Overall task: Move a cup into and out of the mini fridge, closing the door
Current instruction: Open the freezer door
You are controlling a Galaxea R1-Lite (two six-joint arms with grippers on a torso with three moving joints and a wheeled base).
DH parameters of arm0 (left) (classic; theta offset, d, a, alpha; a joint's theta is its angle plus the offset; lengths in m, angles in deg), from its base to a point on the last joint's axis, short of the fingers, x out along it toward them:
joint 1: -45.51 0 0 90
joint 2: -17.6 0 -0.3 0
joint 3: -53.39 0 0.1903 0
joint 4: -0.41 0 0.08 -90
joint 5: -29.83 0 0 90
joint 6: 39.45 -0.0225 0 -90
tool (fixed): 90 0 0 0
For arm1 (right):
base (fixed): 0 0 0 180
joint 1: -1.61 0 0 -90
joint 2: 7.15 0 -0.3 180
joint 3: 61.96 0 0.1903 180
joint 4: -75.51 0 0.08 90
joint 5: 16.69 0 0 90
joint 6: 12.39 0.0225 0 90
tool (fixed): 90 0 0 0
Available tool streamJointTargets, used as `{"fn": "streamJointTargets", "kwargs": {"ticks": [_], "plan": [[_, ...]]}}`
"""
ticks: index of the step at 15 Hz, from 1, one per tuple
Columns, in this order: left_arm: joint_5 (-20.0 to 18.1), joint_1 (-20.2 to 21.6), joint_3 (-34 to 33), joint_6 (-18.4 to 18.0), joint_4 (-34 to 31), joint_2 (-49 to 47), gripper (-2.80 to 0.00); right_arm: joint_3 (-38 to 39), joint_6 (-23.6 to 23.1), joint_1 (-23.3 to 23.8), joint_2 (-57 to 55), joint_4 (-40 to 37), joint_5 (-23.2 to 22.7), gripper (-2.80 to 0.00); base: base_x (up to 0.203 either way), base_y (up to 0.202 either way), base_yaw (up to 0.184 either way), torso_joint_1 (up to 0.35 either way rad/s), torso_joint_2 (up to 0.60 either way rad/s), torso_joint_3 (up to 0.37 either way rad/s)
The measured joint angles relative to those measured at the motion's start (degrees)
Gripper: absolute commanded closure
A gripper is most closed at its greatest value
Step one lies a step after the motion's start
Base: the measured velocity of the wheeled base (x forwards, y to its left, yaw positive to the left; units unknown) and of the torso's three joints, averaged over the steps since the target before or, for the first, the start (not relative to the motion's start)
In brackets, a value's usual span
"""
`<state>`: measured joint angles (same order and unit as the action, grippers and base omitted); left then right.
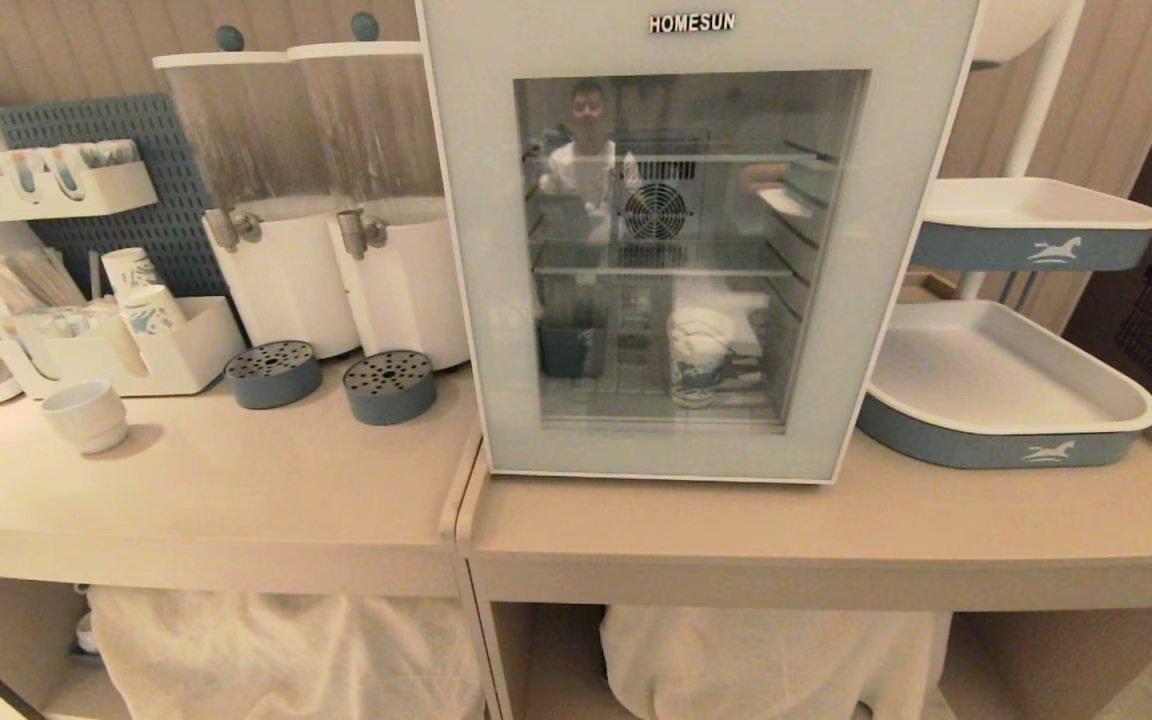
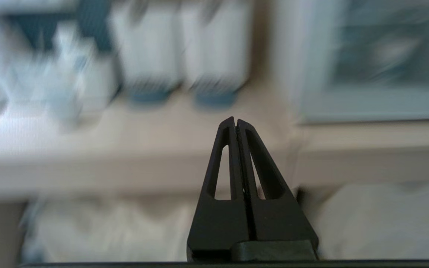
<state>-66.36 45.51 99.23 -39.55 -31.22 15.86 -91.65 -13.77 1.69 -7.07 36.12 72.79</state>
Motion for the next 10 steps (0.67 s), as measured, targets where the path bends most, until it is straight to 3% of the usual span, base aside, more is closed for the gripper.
{"fn": "streamJointTargets", "kwargs": {"ticks": [3,5,8,10], "plan": [[-8.11,-1.45,15.1,0.49,-10.91,-6.89,0.0,0.0,-0.04,-0.01,0.0,0.03,-0.02,0.0,0.0,0.0,0.0,0.0,0.0,0.0],[-8.99,-8.13,21.37,1.81,-13.39,-12.11,0.0,0.0,0.0,-0.01,0.0,0.01,-0.07,0.0,0.0,0.0,0.0,0.0,0.0,0.0],[-4.45,-22.63,28.04,3.82,-14.03,-20.57,0.0,0.0,0.0,0.02,0.0,0.01,-0.07,0.0,0.0,0.0,0.0,0.0,0.0,0.0],[-0.51,-28.01,30.43,4.42,-11.43,-27.53,0.0,0.0,0.0,0.02,0.0,0.01,-0.07,0.0,0.0,0.0,0.0,0.0,0.0,0.0]]}}
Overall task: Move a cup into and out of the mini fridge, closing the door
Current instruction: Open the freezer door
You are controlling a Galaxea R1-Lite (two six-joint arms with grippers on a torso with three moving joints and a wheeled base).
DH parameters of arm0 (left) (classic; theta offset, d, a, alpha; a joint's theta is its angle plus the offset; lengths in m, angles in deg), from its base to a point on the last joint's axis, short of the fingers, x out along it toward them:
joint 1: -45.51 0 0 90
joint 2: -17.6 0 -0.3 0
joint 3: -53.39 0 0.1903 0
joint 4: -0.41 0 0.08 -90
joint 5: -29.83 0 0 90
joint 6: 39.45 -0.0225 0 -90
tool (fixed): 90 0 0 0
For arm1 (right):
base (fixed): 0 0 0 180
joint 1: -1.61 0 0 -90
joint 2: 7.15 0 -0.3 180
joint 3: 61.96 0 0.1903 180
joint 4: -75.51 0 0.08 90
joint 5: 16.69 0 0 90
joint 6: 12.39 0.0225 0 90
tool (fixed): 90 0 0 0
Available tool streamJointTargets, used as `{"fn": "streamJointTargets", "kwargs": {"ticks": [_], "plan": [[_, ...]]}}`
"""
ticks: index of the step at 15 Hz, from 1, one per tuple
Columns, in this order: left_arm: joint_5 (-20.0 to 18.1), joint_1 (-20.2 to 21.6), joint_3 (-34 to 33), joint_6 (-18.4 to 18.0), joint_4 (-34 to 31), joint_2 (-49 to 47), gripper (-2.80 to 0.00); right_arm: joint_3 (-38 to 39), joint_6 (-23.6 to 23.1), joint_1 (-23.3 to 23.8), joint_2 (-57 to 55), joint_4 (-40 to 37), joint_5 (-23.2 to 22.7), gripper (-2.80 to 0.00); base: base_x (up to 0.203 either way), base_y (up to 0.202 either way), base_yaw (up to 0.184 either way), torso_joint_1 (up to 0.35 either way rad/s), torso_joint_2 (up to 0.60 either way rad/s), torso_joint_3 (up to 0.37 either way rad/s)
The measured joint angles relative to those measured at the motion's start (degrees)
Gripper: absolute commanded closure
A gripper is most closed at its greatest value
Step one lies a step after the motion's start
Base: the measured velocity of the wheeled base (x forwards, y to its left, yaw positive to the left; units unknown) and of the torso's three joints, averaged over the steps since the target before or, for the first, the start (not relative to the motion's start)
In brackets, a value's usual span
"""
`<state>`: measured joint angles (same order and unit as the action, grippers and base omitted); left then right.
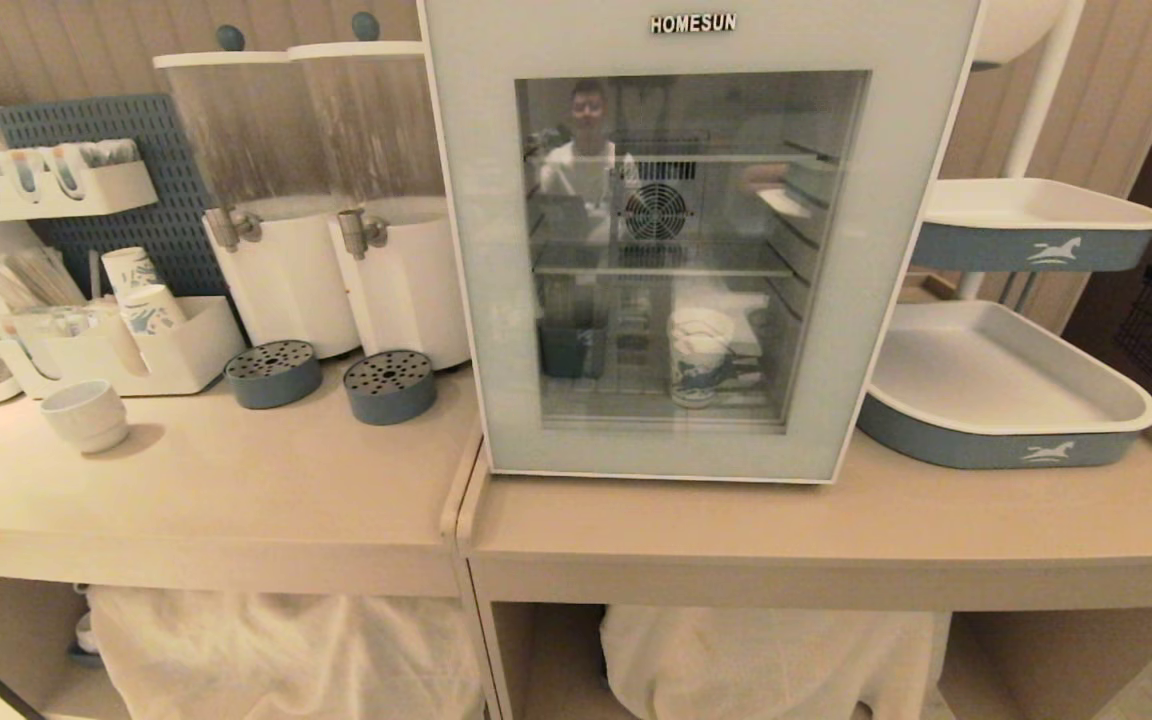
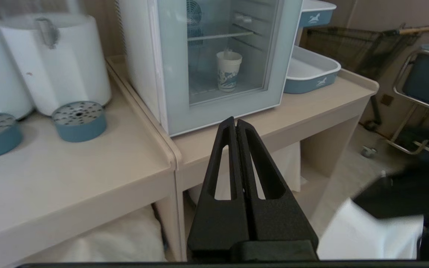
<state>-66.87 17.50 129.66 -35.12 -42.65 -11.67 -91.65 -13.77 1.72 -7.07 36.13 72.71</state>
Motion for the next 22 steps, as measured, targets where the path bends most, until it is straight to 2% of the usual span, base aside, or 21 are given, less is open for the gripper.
{"fn": "streamJointTargets", "kwargs": {"ticks": [2,4,6,7,8,9,10,12,15,17,18,19,22], "plan": [[3.35,-1.85,1.49,1.11,5.34,-6.26,0.0,0.0,-0.07,-0.06,0.0,-0.01,0.0,0.0,0.0,0.0,0.0,0.0,0.0,0.0],[5.23,-1.9,3.5,2.99,8.97,-12.43,0.0,0.0,-0.05,0.0,0.0,0.02,-0.02,0.0,0.0,0.0,0.0,0.0,0.0,0.0],[3.24,2.86,6.52,5.82,10.94,-19.9,0.0,0.0,-0.09,0.0,0.0,0.01,-0.02,0.0,0.0,0.0,0.0,0.0,0.0,0.0],[-0.15,7.4,8.19,8.07,11.78,-23.84,0.0,0.0,-0.07,-0.01,0.0,0.0,0.0,0.0,0.0,0.0,0.0,0.0,0.0,0.0],[-5.74,11.88,9.55,9.94,12.49,-27.18,0.0,-0.01,-0.09,-0.05,0.0,0.0,-0.01,0.0,0.0,0.0,0.0,0.0,0.0,0.0],[-12.72,16.45,10.05,9.99,13.49,-29.92,0.0,0.0,-0.11,-0.09,0.0,0.0,-0.04,0.0,0.0,0.0,0.0,0.0,0.0,0.0],[-21.28,21.5,9.67,7.83,15.67,-32.75,0.0,0.0,-0.2,-0.06,0.0,0.0,-0.05,0.0,0.0,0.0,0.0,0.0,0.0,0.0],[-39.03,29.1,6.28,0.64,22.97,-38.84,0.0,0.0,-0.35,-0.04,0.0,0.0,-0.04,0.0,0.0,0.0,0.0,0.0,0.0,0.0],[-62.99,36.73,1.26,-8.86,38.06,-48.81,0.0,0.0,-0.4,-0.01,0.0,0.02,-0.04,0.0,0.0,0.0,0.0,0.0,0.0,0.0],[-75.25,39.99,-0.01,-12.42,46.91,-54.36,0.0,0.0,-0.52,-0.01,0.0,0.04,-0.09,0.0,0.0,0.0,0.0,0.0,0.0,0.0],[-78.34,40.6,0.17,-12.59,50.48,-57.21,0.0,0.0,-0.6,-0.01,0.0,0.02,-0.09,0.0,0.0,0.0,0.0,0.0,0.0,0.0],[-79.74,40.91,1.18,-12.55,53.72,-60.2,0.0,-0.01,-0.71,-0.01,0.0,0.02,-0.06,0.0,0.0,0.0,0.0,0.0,0.0,0.0],[-80.37,38.71,5.14,-12.35,59.73,-68.35,0.0,-0.01,-0.63,-0.04,0.0,0.03,-0.07,0.0,0.0,0.0,0.0,0.0,0.0,0.0]]}}
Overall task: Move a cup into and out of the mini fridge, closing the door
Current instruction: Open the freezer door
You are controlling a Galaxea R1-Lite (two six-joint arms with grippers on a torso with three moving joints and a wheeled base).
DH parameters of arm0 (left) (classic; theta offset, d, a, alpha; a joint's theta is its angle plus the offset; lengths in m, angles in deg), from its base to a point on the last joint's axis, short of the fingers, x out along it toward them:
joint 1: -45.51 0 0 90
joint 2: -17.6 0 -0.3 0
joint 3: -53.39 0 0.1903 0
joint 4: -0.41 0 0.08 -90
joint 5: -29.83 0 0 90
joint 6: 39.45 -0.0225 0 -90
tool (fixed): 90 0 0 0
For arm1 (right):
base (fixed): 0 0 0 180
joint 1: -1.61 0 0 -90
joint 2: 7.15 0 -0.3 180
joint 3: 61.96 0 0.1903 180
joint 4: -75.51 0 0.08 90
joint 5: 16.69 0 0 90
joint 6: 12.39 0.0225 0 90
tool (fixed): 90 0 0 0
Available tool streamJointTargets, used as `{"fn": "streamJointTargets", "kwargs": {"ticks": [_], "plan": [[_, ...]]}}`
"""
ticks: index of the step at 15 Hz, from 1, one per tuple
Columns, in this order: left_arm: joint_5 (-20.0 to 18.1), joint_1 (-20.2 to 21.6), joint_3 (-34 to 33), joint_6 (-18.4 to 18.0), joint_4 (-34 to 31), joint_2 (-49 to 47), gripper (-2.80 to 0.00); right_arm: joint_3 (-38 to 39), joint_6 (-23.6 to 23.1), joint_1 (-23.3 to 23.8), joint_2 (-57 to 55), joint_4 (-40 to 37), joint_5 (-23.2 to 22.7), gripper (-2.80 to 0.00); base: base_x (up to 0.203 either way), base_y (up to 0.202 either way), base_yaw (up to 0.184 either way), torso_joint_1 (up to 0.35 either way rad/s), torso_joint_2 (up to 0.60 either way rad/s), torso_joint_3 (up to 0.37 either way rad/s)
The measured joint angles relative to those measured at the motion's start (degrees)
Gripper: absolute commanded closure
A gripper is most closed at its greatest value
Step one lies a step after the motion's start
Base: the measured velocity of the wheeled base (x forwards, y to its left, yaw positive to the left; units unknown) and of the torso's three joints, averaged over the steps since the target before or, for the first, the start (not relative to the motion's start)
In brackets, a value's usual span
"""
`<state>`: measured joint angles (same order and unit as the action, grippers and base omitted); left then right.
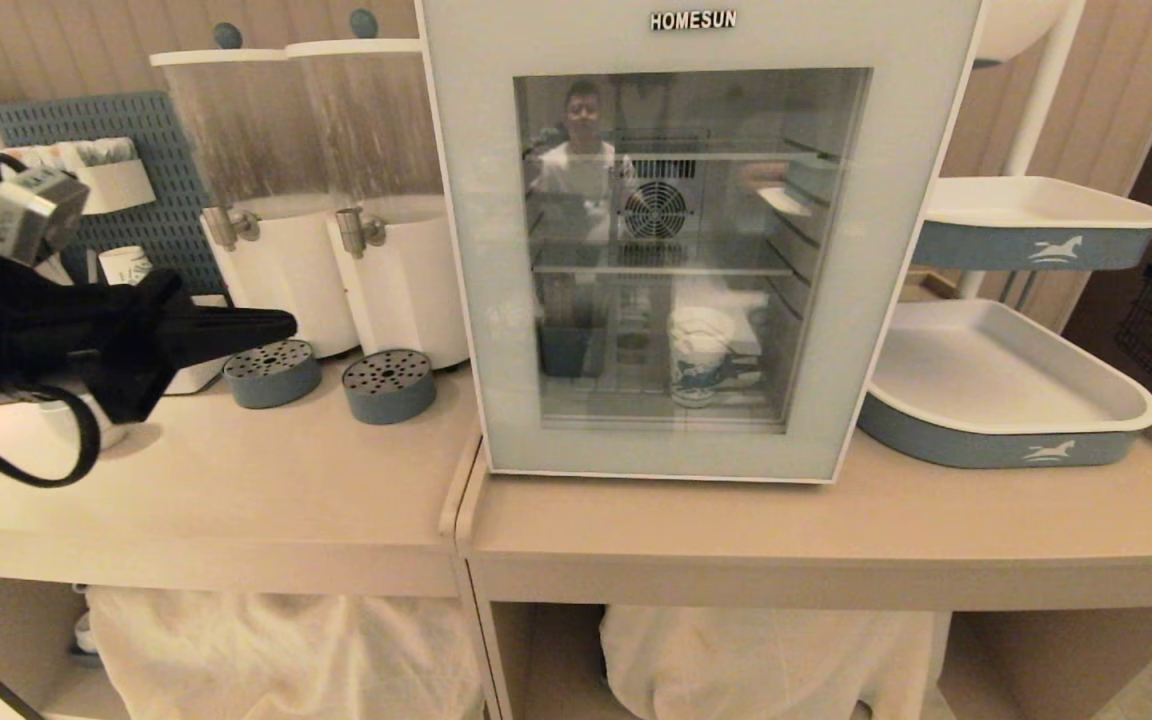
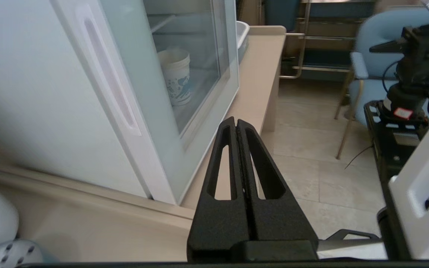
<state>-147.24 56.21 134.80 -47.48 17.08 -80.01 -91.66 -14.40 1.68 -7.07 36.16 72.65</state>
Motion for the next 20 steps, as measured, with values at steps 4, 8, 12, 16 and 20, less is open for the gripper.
{"fn": "streamJointTargets", "kwargs": {"ticks": [4,8,12,16,20], "plan": [[-0.11,-6.47,5.37,0.35,1.66,-6.59,0.0,0.01,0.12,0.04,0.0,-0.03,0.01,0.0,0.0,0.0,0.0,0.0,0.0,0.0],[-0.12,-11.85,9.84,0.35,2.48,-11.12,0.0,0.01,0.28,-0.07,0.0,0.02,-0.02,0.0,0.0,0.0,0.0,0.0,0.0,0.0],[-0.12,-12.57,13.65,0.37,2.63,-14.49,0.0,0.01,0.63,-0.05,0.0,-0.01,0.04,0.0,0.0,0.0,0.0,0.0,0.0,0.0],[1.37,-10.46,13.84,0.21,5.97,-16.4,0.0,0.01,0.52,0.04,0.0,-0.01,0.03,0.0,0.0,0.0,0.0,0.0,0.0,0.0],[2.61,-9.23,13.94,0.07,6.96,-17.99,0.0,0.01,0.48,0.06,0.0,-0.03,-0.04,0.0,0.0,0.0,0.0,0.0,0.0,0.0]]}}
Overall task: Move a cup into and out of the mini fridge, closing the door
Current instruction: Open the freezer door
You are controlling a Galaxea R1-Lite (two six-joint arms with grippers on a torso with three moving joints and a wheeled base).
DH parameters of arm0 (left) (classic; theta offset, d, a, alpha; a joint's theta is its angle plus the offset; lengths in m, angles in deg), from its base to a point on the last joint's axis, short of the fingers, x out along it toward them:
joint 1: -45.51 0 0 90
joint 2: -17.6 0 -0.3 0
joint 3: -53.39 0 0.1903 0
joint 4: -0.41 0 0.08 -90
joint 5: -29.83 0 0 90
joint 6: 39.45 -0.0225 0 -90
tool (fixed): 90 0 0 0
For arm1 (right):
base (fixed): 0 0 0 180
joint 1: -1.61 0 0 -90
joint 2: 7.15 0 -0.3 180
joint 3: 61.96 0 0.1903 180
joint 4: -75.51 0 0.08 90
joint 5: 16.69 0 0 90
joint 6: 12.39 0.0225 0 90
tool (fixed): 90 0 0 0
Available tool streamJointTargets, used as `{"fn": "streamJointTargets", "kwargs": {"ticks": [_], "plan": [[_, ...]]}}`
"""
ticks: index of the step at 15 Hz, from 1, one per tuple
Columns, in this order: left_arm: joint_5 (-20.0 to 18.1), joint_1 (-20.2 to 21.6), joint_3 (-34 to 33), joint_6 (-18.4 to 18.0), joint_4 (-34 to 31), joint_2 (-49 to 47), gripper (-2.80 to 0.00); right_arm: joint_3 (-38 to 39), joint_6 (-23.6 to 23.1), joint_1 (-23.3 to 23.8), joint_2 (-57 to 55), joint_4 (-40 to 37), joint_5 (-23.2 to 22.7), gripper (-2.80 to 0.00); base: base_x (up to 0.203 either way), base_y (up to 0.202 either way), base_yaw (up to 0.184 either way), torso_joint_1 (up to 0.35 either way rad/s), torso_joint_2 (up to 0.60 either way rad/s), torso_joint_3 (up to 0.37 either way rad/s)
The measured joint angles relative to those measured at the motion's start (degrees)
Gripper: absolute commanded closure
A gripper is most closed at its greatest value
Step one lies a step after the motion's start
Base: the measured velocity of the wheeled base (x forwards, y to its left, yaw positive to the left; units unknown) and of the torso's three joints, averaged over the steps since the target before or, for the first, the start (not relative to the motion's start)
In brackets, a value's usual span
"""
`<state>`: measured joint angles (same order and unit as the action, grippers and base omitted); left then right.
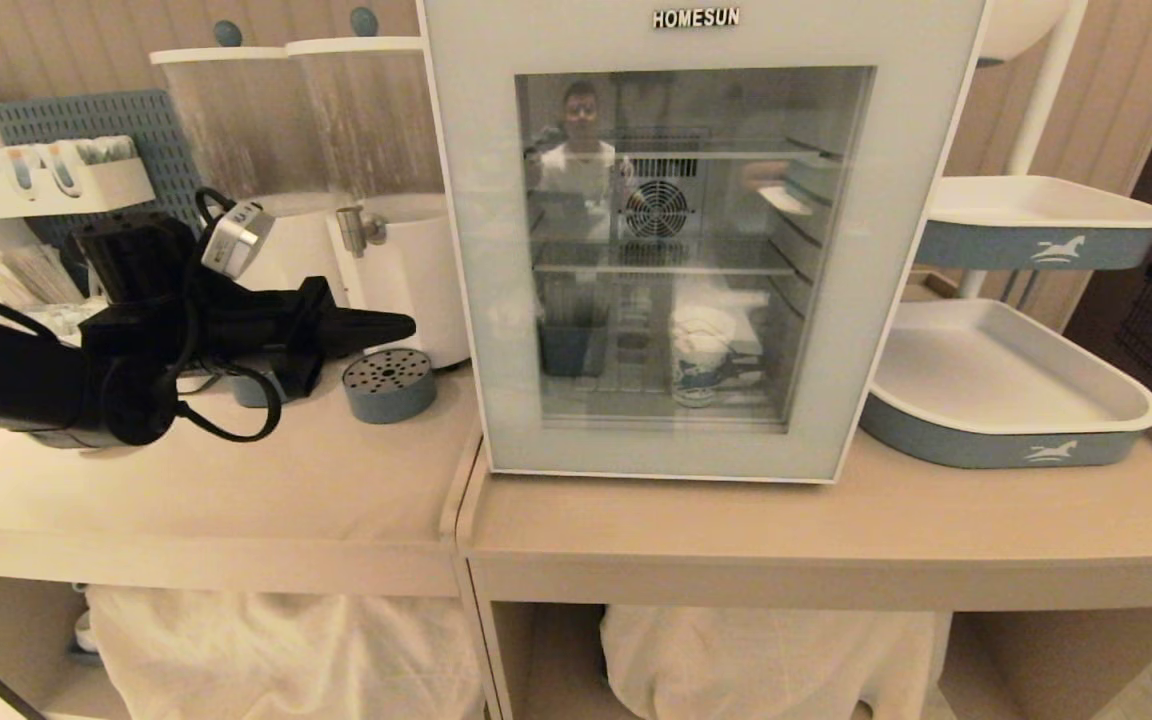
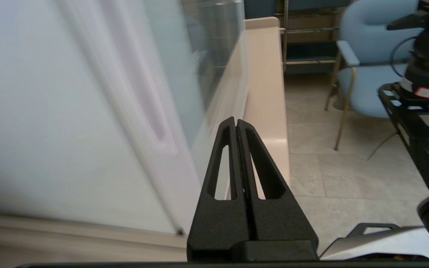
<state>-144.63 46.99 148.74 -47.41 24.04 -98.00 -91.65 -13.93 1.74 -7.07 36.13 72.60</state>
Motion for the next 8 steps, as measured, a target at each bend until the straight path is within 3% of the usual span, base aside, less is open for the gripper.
{"fn": "streamJointTargets", "kwargs": {"ticks": [8], "plan": [[2.05,-4.05,7.46,0.2,-0.96,-6.4,0.0,0.0,0.06,-0.13,0.0,0.0,0.03,0.0,0.0,0.0,0.0,0.0,0.0,0.0]]}}
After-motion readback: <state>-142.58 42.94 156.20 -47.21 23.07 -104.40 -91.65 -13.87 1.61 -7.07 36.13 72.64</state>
